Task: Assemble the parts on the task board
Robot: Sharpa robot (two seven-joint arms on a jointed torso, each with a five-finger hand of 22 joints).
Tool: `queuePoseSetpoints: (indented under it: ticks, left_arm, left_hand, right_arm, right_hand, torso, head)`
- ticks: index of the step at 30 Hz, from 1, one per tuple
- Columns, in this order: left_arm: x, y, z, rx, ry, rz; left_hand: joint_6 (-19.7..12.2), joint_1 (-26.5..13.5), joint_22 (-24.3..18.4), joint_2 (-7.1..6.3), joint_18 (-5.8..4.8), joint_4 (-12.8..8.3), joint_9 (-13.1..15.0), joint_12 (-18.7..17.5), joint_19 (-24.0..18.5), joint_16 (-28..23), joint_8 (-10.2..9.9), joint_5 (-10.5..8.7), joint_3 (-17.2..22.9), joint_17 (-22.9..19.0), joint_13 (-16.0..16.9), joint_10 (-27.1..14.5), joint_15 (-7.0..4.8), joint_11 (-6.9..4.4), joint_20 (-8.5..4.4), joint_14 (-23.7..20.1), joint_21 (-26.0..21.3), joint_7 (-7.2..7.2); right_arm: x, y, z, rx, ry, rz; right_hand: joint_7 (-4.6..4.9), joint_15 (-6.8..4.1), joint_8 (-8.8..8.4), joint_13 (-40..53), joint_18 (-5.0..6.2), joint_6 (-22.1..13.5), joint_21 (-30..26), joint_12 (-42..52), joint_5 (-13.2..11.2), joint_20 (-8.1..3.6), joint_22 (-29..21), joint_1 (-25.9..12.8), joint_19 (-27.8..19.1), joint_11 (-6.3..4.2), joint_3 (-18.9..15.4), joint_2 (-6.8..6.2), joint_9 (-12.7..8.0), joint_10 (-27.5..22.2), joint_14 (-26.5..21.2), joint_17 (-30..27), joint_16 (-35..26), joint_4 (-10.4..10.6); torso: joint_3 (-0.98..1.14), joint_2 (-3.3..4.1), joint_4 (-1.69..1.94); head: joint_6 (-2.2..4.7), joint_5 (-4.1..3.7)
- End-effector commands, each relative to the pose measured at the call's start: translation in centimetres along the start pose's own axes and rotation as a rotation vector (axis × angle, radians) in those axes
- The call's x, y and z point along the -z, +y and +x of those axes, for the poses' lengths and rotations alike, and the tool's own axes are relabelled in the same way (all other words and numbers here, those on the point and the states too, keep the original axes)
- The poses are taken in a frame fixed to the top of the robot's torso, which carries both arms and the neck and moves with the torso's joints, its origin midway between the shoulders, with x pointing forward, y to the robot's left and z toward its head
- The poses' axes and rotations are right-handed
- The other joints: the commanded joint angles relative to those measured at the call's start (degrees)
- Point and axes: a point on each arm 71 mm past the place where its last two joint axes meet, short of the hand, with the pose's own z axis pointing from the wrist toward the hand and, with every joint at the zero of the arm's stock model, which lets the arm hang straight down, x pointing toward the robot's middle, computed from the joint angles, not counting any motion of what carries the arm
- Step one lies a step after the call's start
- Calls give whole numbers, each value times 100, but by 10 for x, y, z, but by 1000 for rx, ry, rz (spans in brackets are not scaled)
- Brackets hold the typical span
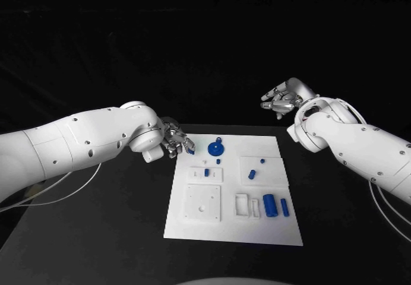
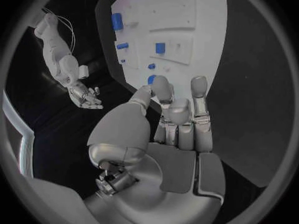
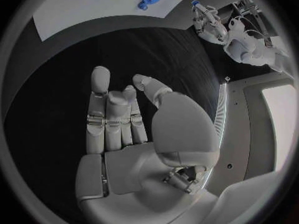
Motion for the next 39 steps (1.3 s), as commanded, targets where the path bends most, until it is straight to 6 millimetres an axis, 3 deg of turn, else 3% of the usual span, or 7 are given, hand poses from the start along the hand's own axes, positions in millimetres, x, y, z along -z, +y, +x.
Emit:
queuePoseSetpoints:
  ticks: [1,7,20,23,28,32,39]
  left_arm:
    - [3,1,3,28,-56,2]
    - [2,8,17,13,-50,-10]
    - [-3,5,34,-23,-28,-8]
    - [-5,4,38,-30,-16,-10]
    - [-7,4,44,-44,-3,-13]
    - [-7,4,46,-54,-2,-14]
    - [-7,4,49,-75,-3,-16]
  left_hand:
    - [409,-10,114,-42,110,-335,233,61,11,28,-3,51,333,37,-38,281,-12,-39,19,49,58,-353]
    - [415,-16,114,-44,113,-338,235,69,12,33,-3,64,336,51,-50,280,-13,-39,21,53,68,-354]
    - [421,-41,108,-35,135,-354,245,115,-10,21,-13,69,358,76,-139,280,-13,-40,35,57,120,-355]
    - [421,-41,108,-35,135,-354,245,115,-10,21,-13,69,358,76,-139,280,-13,-40,35,57,120,-355]
    - [421,-41,108,-35,135,-354,245,115,-10,21,-13,69,358,76,-139,280,-13,-40,35,57,120,-355]
    - [421,-41,108,-35,135,-354,245,115,-10,21,-13,69,358,76,-139,280,-13,-40,35,57,120,-355]
    - [421,-44,108,-28,141,-354,257,125,-15,26,-6,65,358,98,-157,280,-8,-39,45,60,128,-356]
  right_arm:
    - [0,0,0,-2,2,-6]
    - [0,-1,-2,-56,-32,-15]
    - [-2,-5,-5,-246,-69,-18]
    - [-2,-5,-5,-322,-67,-32]
    - [-3,-6,-6,-455,-63,-85]
    - [-3,-4,-9,-514,-102,-144]
    - [-3,-2,-12,-555,-120,-197]
  right_hand:
    - [-7,17,-4,-8,36,-25,-21,-4,44,11,-10,-20,196,13,-5,-46,-6,-33,-39,-13,-27,24]
    - [0,25,3,-133,41,-72,-196,-134,40,23,-157,-19,151,18,-36,-67,-6,-30,-152,-387,-496,64]
    - [86,249,-6,-2683,-47,-100,-1331,-2828,52,267,-2712,26,-373,158,-119,29,-14,475,-118,-2182,-3667,67]
    - [160,435,-18,-3492,-100,-202,-1341,-3688,85,420,-3271,21,-936,323,-107,127,-39,460,-393,-2695,-4308,13]
    - [358,891,-11,-4587,-69,-558,-1313,-4932,70,935,-4355,-62,-2152,735,418,207,-50,200,-1096,-4309,-5153,-45]
    - [383,950,-4,-4594,47,-634,-1266,-4944,247,1096,-5255,-73,-2185,789,630,236,-51,32,-1076,-5497,-5153,-156]
    - [394,1064,-8,-4605,65,-646,-1293,-4976,414,1241,-5989,-115,-2365,853,679,219,-52,-123,-1352,-5723,-5163,-166]
  torso:
    - [5,-1,2]
    - [-5,11,-18]
    - [7,14,-14]
    - [7,14,-13]
    - [3,12,-13]
    - [8,12,-7]
    - [3,13,-11]
  head:
    - [-15,7]
    - [-18,22]
    - [-41,11]
    - [-48,6]
    - [-63,-7]
    - [-65,-12]
    - [-90,-6]
